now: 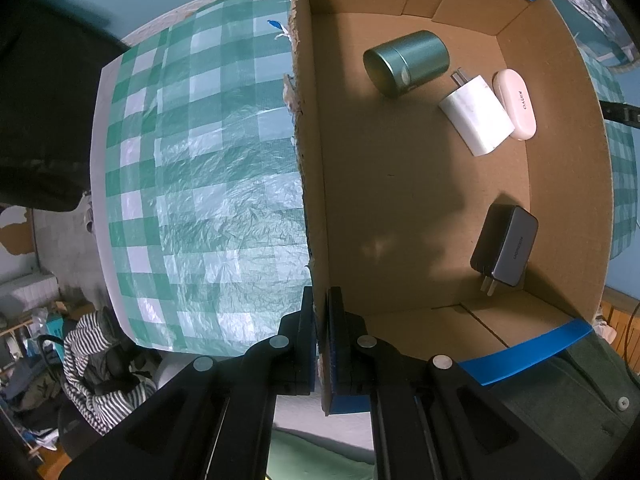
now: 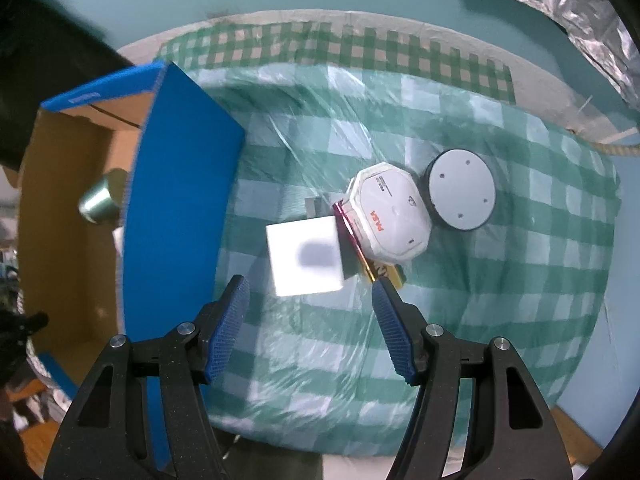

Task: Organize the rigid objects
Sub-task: 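Withdraw the right gripper and grasp the white cube charger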

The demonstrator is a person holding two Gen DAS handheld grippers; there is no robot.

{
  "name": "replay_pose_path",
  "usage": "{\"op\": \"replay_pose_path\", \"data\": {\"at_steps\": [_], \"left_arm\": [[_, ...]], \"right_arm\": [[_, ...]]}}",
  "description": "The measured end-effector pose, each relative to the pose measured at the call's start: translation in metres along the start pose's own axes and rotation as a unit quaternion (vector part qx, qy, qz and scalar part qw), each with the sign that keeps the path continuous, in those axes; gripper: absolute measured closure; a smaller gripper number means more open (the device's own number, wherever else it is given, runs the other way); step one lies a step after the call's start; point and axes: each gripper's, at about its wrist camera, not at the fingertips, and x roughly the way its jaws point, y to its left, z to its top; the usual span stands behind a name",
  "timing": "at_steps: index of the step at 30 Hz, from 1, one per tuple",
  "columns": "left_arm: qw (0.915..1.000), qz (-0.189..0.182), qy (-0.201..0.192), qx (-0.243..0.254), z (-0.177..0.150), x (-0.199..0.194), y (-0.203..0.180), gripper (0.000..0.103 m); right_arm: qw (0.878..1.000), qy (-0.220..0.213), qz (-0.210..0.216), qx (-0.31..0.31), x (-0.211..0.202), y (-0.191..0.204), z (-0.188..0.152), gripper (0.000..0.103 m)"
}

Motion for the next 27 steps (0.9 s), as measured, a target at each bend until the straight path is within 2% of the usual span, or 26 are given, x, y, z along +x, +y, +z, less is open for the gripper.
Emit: {"op": "replay_pose_path", "data": {"at_steps": [17, 18, 20, 27], "left_arm": [[0.9999, -0.004, 0.003, -0.011, -0.003, 0.002, 0.003, 0.098], [0.9999, -0.004, 0.003, -0.011, -0.003, 0.002, 0.003, 0.098], [0.9999, -0.004, 0.004, -0.011, -0.004, 0.002, 0.003, 0.098], [0.9999, -0.005, 0.005, -0.012, -0.004, 0.004, 0.004, 0.098]], "right_arm": [[0.998, 0.035, -0.031, -0.04, 0.05, 0.018, 0.014, 0.039], [0.998, 0.035, -0.03, -0.041, 0.051, 0.019, 0.013, 0.04], [0.998, 0.037, -0.03, -0.043, 0.053, 0.021, 0.013, 0.053], [0.997, 0.051, -0.027, -0.05, 0.053, 0.026, 0.002, 0.053]]}}
